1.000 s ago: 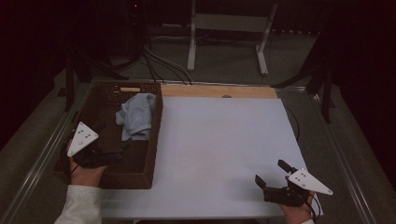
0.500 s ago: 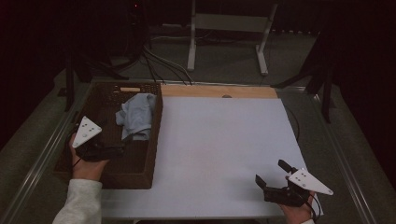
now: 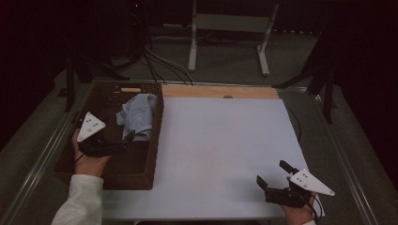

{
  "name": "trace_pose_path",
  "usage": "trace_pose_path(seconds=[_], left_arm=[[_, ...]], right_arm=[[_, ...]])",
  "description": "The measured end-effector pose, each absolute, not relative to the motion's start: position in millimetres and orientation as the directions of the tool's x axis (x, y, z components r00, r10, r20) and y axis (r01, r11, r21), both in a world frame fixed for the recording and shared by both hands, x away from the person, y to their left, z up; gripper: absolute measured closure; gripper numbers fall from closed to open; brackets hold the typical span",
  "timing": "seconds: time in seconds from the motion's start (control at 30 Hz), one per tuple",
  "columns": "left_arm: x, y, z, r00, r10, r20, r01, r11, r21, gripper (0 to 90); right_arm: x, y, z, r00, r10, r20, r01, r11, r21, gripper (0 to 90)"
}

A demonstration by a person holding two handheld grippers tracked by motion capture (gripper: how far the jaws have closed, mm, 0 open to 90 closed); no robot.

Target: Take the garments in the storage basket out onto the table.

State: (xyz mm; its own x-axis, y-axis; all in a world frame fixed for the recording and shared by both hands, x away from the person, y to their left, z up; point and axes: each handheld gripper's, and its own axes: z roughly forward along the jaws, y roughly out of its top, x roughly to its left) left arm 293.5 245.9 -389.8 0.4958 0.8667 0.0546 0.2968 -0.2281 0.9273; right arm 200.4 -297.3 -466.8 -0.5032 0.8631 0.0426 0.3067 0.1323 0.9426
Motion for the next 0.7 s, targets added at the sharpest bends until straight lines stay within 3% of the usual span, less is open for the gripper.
trace_pose_path(seconds=[0.7], left_arm=[[310,239,-387,0.503,0.86,0.085,0.316,-0.275,0.908,0.2]], right_arm=[[200,-298,-467,-0.501,0.864,0.044,0.307,0.13,0.943,0.0]])
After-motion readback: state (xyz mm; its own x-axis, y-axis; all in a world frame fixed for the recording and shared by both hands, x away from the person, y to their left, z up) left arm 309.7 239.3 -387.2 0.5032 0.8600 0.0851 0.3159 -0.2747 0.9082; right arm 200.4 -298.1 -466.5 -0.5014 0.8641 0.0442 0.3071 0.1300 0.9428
